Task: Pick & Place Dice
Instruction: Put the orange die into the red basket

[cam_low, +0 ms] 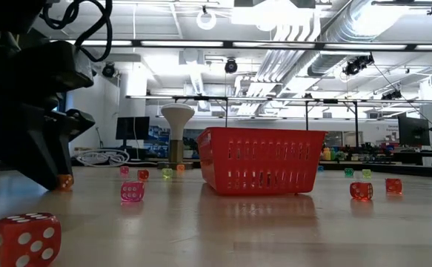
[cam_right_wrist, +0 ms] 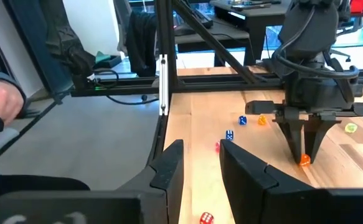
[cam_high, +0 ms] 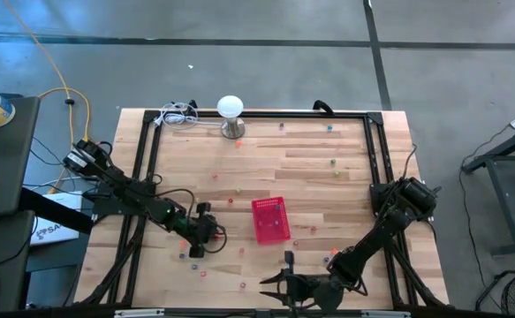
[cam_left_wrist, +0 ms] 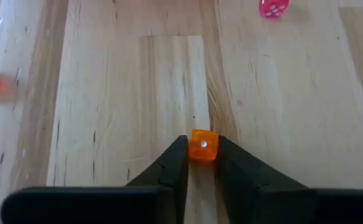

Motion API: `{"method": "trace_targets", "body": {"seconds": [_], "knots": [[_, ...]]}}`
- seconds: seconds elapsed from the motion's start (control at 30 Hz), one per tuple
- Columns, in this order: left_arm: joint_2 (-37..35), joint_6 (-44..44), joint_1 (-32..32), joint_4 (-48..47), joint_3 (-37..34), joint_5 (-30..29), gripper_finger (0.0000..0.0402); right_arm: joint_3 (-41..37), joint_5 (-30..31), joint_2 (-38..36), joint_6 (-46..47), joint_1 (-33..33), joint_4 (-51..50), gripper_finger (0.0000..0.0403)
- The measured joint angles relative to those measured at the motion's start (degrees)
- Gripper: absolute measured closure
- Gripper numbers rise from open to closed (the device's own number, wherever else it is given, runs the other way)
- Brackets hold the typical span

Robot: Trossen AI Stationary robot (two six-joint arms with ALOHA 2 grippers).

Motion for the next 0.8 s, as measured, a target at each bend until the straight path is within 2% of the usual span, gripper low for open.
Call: {"method": "trace_targets", "body": {"seconds": [0.1, 0.4, 0.6, 0.8], "knots": [[0.3, 0.6, 0.0, 0.0, 0.0, 0.0, 0.0357, 0.0, 0.0, 0.0, -0.1, -0.1, 0.0, 0.0309], [-1.0, -4.2, 1.7, 0.2, 1.6, 1.0, 0.0354, 0.0, 0.7, 0.0, -3.3, -0.4, -0.1, 0.0309], [-2.2, 4.5, 3.9, 1.0, 8.3, -2.1, 0.0352, 0.0, 4.9, 0.0, -3.8, -0.5, 0.8, 0.0314], [-1.7, 10.8, 9.7, 6.6, 12.4, -1.1, 0.0351, 0.1, 8.5, 0.0, -3.8, -0.5, 1.7, 0.0349]]}}
